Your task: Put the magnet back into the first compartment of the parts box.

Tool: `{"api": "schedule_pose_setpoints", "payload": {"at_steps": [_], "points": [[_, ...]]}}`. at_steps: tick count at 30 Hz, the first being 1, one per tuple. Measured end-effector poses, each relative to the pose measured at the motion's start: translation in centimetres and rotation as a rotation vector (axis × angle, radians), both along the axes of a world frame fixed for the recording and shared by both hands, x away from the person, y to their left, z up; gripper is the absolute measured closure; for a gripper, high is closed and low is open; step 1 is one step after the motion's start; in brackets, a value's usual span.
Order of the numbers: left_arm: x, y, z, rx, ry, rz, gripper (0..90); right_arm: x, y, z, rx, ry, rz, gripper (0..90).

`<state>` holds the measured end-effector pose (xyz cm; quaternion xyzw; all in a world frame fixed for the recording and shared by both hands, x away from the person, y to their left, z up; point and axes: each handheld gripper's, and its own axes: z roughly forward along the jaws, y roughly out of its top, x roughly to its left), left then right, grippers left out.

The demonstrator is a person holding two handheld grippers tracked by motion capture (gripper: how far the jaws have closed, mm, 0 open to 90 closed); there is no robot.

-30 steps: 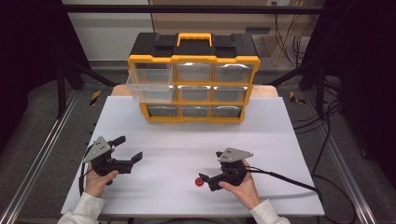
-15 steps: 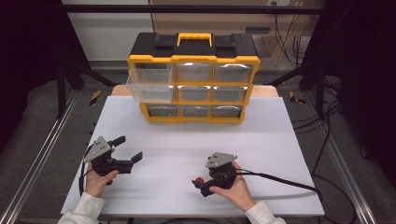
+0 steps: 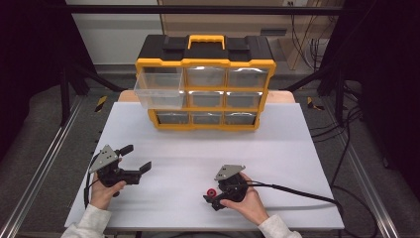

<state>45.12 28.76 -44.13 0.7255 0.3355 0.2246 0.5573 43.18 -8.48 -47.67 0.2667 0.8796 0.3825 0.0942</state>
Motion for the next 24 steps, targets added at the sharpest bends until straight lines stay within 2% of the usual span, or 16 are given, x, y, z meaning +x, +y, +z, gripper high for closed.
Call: {"api": "schedule_pose_setpoints", "payload": {"at_steps": [6,16,24], "points": [[0.01,-0.01,-0.02,0.001,0.002,0.000,2.7,-0.01,0.11,-0.25,-0.012,0.005,0.011,17.2],[-0.01,-0.01,-0.02,0.002,0.001,0.001,2.8,-0.34,0.40,-0.29,-0.032,0.001,0.050,34.4],[-0.02,0.00,-0.01,0.002,0.002,0.001,2.9,-0.54,0.56,-0.19,-0.040,0.003,0.071,44.7]]}}
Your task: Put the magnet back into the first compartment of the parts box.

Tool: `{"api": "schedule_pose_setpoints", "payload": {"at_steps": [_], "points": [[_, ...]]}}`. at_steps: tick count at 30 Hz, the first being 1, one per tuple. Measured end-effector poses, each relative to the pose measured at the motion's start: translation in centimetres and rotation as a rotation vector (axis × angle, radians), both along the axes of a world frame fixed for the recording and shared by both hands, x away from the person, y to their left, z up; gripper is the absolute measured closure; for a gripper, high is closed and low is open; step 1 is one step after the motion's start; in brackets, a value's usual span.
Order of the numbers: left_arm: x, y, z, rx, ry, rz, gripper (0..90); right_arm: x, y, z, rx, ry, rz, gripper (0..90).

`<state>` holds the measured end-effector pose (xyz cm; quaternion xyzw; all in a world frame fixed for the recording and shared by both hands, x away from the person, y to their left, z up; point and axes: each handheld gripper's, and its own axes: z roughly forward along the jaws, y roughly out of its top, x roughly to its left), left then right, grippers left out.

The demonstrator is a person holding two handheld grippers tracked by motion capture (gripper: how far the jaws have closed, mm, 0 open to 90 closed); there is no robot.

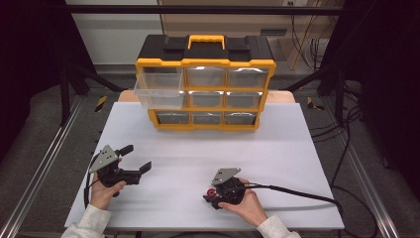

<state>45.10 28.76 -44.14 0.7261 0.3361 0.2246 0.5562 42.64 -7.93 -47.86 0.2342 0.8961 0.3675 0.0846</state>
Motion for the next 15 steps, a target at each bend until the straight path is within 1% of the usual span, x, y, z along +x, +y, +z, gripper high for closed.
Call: {"api": "schedule_pose_setpoints", "payload": {"at_steps": [9,15], "points": [[0.00,0.02,0.00,0.001,0.000,0.002,3.0,-0.10,-0.06,-0.04,-0.018,0.000,0.017,52.0],[0.00,0.01,0.00,0.002,0.000,0.003,3.1,-0.12,-0.01,-0.15,-0.025,-0.002,0.019,54.6]]}}
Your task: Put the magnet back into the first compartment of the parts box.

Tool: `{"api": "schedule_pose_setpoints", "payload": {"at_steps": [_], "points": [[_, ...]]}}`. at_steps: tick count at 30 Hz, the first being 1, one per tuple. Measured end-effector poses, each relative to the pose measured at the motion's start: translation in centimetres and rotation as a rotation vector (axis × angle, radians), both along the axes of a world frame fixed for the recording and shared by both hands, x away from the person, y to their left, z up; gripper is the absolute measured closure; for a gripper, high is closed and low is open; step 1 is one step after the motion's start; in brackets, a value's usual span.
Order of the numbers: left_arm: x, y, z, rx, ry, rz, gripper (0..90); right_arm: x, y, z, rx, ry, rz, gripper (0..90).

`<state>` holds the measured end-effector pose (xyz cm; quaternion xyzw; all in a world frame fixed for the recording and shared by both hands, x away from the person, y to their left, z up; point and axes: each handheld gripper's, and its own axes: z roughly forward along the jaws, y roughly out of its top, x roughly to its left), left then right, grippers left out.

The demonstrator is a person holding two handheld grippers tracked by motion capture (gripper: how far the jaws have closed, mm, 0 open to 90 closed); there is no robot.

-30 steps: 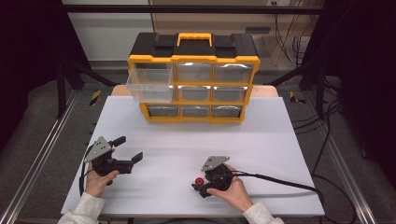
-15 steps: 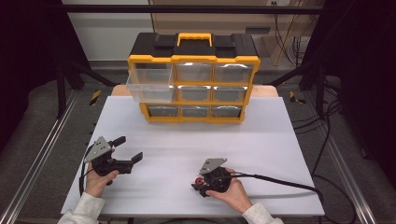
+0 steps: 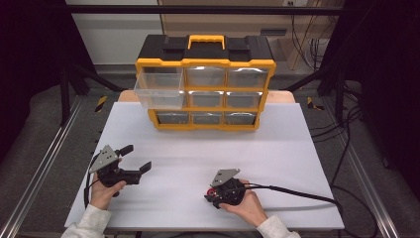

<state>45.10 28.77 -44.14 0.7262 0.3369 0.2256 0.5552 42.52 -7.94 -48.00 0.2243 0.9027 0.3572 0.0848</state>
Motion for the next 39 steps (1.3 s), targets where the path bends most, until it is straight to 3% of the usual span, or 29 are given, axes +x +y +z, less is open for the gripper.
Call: {"api": "schedule_pose_setpoints", "payload": {"at_steps": [24,39], "points": [[0.0,0.0,0.0,0.001,0.000,0.001,3.4,0.1,-0.1,0.1,-0.003,-0.003,0.005,62.1],[0.0,0.0,0.0,0.002,0.001,0.000,3.4,0.2,-0.6,1.5,0.034,-0.013,-0.004,62.2]]}}
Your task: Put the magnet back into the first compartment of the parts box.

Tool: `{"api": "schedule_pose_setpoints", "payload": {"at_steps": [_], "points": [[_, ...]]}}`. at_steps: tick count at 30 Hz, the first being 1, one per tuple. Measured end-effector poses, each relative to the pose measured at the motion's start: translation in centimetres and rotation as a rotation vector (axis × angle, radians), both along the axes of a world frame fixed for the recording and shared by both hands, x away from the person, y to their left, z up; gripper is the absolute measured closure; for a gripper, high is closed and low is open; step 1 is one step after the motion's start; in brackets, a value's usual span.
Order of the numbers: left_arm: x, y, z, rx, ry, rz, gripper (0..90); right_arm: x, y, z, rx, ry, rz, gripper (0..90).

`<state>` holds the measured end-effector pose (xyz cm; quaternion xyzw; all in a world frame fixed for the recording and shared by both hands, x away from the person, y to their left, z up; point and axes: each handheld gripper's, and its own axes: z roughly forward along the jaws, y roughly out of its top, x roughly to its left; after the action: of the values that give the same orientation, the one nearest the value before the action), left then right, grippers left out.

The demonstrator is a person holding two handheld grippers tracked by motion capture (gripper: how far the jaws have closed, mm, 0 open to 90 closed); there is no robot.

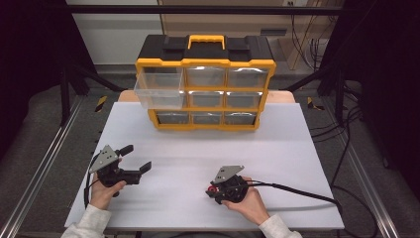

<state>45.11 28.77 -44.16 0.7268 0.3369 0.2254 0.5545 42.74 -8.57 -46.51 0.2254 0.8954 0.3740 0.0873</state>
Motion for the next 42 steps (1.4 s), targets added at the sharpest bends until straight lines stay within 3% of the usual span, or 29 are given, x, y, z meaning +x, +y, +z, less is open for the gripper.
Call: {"api": "schedule_pose_setpoints", "payload": {"at_steps": [29,42], "points": [[0.0,-0.1,-0.1,0.008,0.002,-0.001,3.3,0.8,-1.2,3.0,0.091,-0.035,-0.048,62.2],[0.1,0.0,-0.1,0.007,0.004,0.000,3.3,1.2,-2.1,5.4,0.149,-0.077,-0.070,62.2]]}}
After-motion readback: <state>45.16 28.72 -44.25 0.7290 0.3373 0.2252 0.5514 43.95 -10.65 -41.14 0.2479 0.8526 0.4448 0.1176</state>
